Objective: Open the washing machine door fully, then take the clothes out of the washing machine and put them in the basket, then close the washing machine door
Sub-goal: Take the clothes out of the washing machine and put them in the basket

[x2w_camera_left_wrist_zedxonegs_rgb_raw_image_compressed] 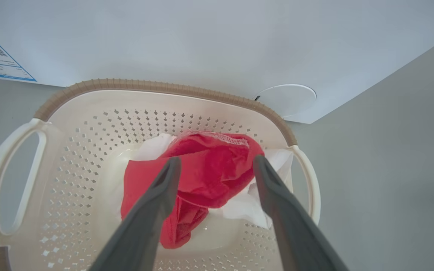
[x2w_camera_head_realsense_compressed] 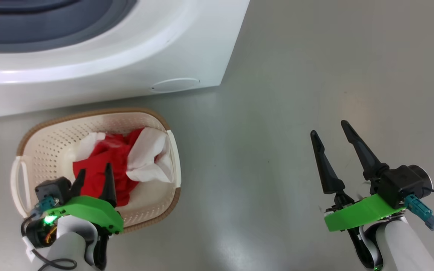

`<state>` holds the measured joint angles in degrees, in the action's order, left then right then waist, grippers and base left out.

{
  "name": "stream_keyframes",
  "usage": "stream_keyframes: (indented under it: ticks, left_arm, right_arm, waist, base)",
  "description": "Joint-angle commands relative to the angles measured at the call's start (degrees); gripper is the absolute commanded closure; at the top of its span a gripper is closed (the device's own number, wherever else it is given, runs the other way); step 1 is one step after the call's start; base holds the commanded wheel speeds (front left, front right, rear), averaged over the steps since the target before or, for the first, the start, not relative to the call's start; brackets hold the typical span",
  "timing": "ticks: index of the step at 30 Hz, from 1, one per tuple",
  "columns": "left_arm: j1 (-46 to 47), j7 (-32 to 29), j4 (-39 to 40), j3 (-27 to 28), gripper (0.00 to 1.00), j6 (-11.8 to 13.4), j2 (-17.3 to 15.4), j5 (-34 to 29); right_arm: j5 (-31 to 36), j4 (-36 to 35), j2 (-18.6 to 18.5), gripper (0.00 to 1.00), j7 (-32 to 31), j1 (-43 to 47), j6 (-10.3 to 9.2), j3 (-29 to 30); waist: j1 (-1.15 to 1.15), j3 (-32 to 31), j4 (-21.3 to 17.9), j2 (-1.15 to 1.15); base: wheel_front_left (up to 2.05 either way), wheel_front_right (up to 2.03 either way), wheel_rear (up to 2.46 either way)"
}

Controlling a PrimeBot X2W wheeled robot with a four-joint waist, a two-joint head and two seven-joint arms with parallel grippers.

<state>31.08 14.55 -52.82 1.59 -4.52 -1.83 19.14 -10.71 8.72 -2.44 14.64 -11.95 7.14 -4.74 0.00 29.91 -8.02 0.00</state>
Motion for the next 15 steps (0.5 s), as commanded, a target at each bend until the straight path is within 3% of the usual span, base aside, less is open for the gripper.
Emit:
stream_keyframes:
  ticks: [1, 15]
  left_arm:
    - [-2.38, 0.45, 1.62, 1.14, 0.00, 0.02, -1.05, 0.03]
    - [-10.73, 0.45, 19.48, -2.81, 0.00, 2.25, -1.05, -1.49]
  right_arm:
    - [-0.81, -0.78, -0.43, 0.00, 0.36, 0.95, 0.35, -1.55]
    - [-1.40, 1.94, -0.43, 0.00, 0.36, 3.68, 0.35, -1.90]
  waist:
    - [0.00, -1.79, 0.54, 0.00]
    - [0.00, -11.68, 3.71, 0.00]
  base:
    - [0.00, 0.00, 0.00]
    - [0.00, 0.00, 0.00]
